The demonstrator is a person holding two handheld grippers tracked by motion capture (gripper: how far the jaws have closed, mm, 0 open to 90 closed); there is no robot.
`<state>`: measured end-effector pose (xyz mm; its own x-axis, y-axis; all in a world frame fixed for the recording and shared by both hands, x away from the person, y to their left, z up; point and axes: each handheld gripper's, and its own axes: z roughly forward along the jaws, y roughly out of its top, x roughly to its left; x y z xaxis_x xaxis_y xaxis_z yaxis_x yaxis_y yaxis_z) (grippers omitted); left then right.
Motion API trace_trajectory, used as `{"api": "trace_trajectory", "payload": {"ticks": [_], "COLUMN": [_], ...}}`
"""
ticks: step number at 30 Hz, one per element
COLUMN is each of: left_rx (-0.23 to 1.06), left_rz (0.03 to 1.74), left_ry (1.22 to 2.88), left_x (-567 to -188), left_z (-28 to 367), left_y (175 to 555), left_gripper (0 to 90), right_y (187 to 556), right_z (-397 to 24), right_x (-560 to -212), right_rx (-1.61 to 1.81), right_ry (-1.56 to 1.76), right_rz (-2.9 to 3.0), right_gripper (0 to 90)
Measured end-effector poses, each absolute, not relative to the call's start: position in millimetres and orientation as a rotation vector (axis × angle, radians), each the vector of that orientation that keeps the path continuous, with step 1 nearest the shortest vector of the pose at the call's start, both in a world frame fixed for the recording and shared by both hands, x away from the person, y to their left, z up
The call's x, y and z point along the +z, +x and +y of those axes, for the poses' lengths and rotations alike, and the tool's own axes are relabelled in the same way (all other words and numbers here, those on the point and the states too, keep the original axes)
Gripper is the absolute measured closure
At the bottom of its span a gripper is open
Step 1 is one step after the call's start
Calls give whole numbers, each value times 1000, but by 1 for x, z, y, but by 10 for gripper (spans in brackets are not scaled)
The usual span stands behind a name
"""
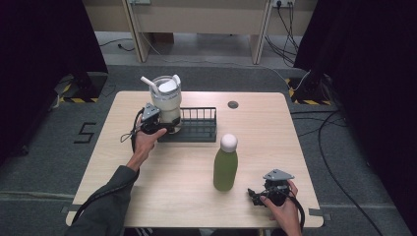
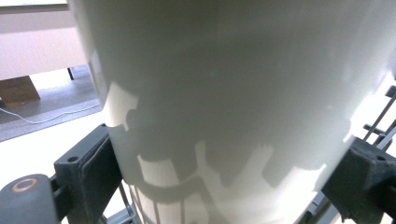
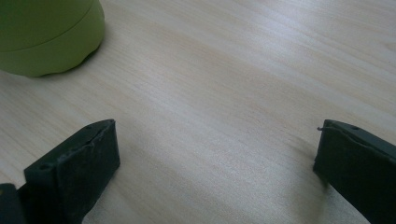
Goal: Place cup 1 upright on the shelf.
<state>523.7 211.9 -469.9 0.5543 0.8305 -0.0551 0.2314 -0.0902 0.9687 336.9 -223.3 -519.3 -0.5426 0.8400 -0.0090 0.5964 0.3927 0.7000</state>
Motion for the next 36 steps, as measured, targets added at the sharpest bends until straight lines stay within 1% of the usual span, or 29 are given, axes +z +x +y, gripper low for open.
{"api": "trace_trajectory", "payload": {"ticks": [1, 2, 5, 8, 11, 22, 23, 24, 25, 26, 30, 36], "left_rx": [644, 658, 643, 647, 669, 650, 660, 657, 637, 645, 646, 622], "left_rz": [913, 901, 905, 899, 886, 903, 893, 894, 906, 894, 892, 894], "left_ry": [1627, 1667, 1632, 1634, 1660, 1659, 1692, 1690, 1649, 1688, 1693, 1703], "left_x": [-470, -469, -470, -470, -470, -468, -467, -467, -468, -467, -465, -463], "left_z": [212, 214, 213, 214, 215, 218, 221, 222, 221, 225, 230, 237], "left_y": [524, 523, 523, 522, 520, 515, 514, 513, 512, 511, 504, 494], "left_gripper": [99, 99, 98, 97, 99, 100, 100, 102, 114, 114, 148, 148], "right_y": [337, 337, 337, 337, 337, 337, 337, 337, 337, 337, 337, 337], "right_z": [-223, -223, -223, -223, -223, -223, -223, -223, -223, -223, -223, -223], "right_x": [-519, -519, -519, -519, -519, -519, -519, -519, -519, -519, -519, -519], "right_rx": [930, 931, 930, 931, 930, 928, 928, 928, 929, 929, 928, 928], "right_ry": [1244, 1243, 1244, 1244, 1243, 1248, 1248, 1248, 1250, 1250, 1249, 1251], "right_rz": [2294, 2294, 2294, 2294, 2294, 2294, 2294, 2294, 2293, 2293, 2294, 2293], "right_gripper": [3, 3, 3, 3, 3, 3, 3, 3, 3, 3, 3, 3]}}
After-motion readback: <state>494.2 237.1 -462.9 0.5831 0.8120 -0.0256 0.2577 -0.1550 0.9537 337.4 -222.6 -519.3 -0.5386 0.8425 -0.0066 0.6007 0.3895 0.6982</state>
